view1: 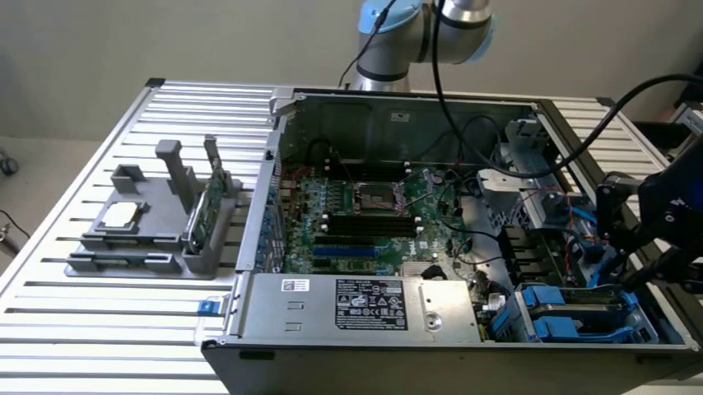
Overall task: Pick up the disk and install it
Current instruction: 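Insert the first disk wire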
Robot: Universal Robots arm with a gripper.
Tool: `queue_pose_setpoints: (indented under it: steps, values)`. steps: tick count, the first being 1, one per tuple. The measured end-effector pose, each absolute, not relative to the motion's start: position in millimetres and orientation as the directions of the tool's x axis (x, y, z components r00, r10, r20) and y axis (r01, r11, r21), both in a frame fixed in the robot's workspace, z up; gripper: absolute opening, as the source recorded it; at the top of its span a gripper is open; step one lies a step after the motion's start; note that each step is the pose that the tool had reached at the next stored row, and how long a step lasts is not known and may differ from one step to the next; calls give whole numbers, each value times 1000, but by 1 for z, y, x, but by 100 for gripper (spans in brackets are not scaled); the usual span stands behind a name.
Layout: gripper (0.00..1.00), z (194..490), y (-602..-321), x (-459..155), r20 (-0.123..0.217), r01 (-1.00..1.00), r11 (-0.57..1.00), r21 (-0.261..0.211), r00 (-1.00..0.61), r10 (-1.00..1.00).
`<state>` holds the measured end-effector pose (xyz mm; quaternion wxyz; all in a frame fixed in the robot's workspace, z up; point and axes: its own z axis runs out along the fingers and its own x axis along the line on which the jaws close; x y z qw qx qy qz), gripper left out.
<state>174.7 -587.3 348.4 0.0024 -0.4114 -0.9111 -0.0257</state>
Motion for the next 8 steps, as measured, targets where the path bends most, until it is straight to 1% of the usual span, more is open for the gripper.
queue_pose_setpoints:
  steps: [8]
  values:
    - [31, 347, -587, 176, 26, 797, 602, 45, -603, 797]
